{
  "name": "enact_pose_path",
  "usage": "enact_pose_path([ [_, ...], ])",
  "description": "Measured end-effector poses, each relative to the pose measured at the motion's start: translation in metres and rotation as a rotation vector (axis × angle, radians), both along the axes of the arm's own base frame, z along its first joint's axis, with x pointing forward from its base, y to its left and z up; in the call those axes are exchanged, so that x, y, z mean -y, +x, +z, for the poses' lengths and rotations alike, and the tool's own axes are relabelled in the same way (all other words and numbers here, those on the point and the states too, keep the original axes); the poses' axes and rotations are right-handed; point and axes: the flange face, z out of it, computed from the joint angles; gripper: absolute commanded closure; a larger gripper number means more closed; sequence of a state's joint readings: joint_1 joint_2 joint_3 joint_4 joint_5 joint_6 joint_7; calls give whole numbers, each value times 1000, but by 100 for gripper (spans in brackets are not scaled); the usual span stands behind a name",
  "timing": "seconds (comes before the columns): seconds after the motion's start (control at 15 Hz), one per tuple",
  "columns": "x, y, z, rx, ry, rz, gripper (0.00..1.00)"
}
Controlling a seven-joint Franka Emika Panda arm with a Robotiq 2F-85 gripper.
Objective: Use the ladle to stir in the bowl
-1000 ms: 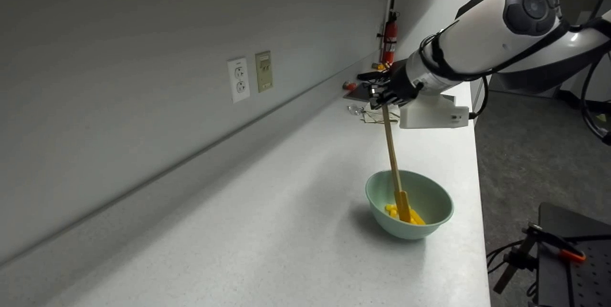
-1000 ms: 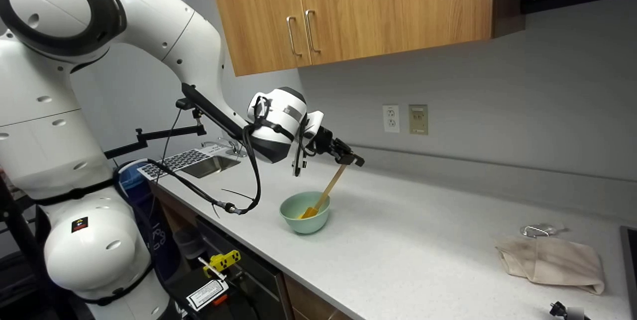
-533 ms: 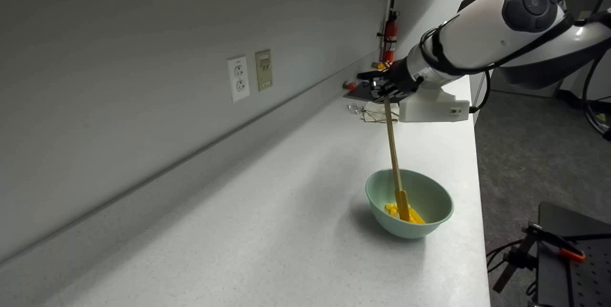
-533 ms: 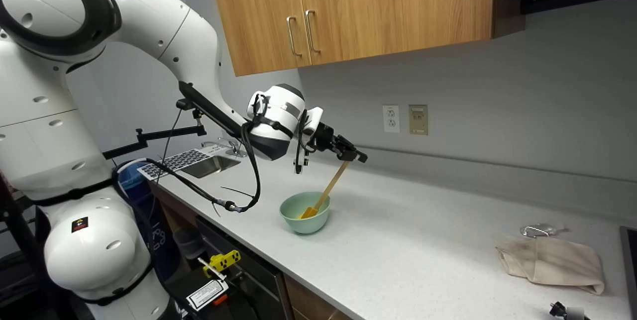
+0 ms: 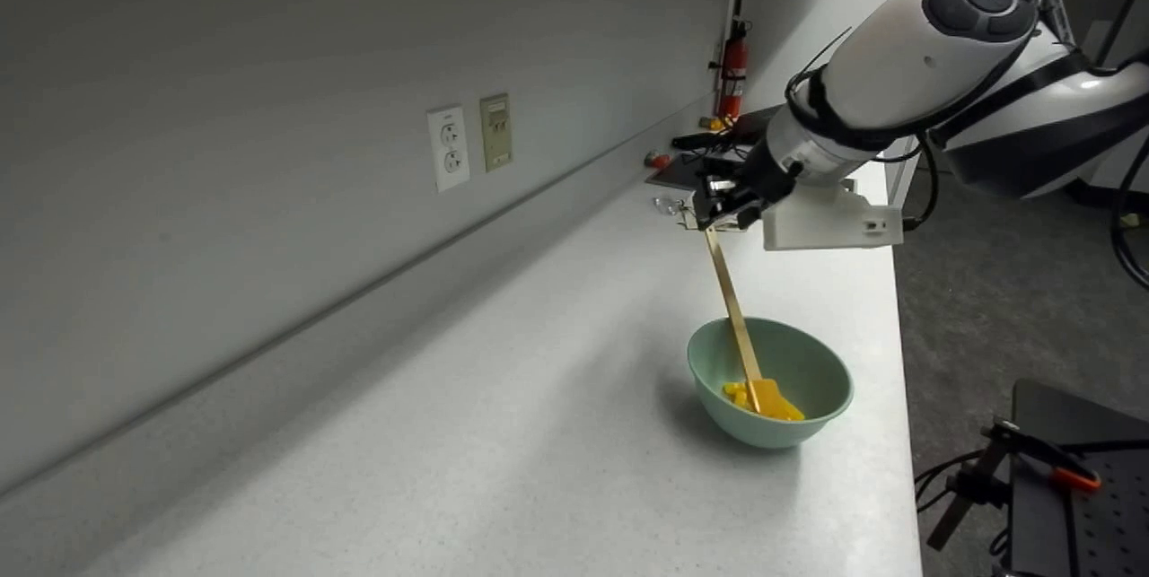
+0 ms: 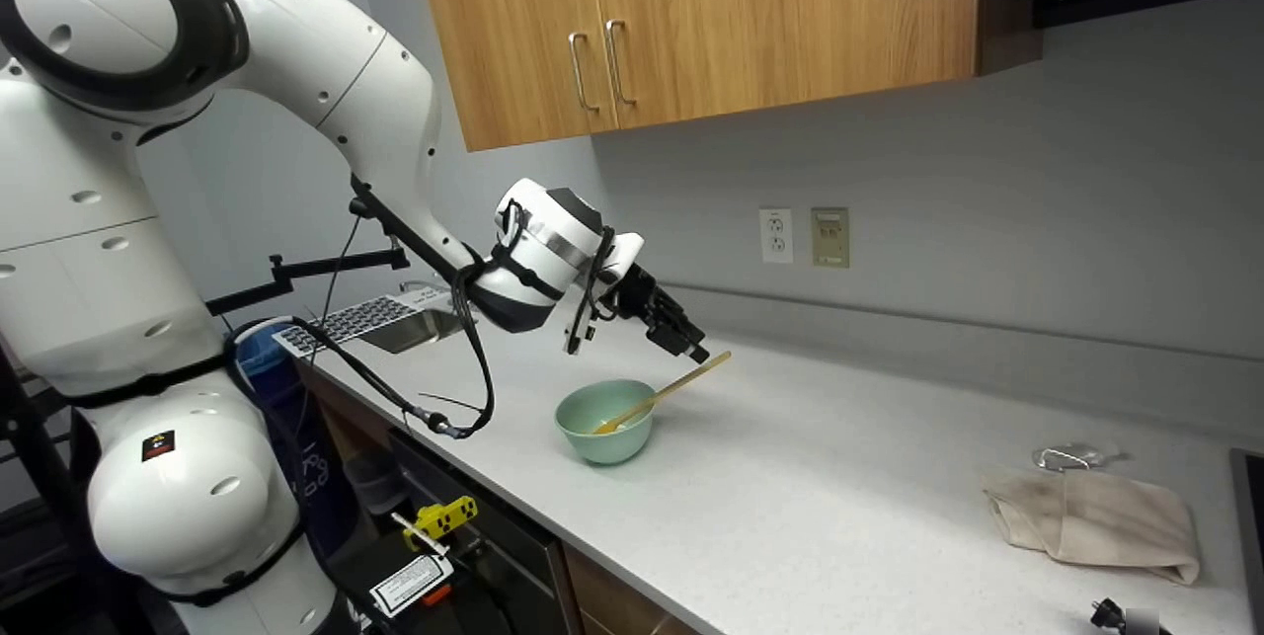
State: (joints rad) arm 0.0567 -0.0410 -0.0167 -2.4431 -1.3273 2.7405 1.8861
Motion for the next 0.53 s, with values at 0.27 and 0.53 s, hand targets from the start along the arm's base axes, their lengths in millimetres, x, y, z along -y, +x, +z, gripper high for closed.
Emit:
enact_pose_path([
  [0.27,-1,-15,-31,-188,84,3,0],
  [0.53,-3,-18,-38,-313,120,25,0],
])
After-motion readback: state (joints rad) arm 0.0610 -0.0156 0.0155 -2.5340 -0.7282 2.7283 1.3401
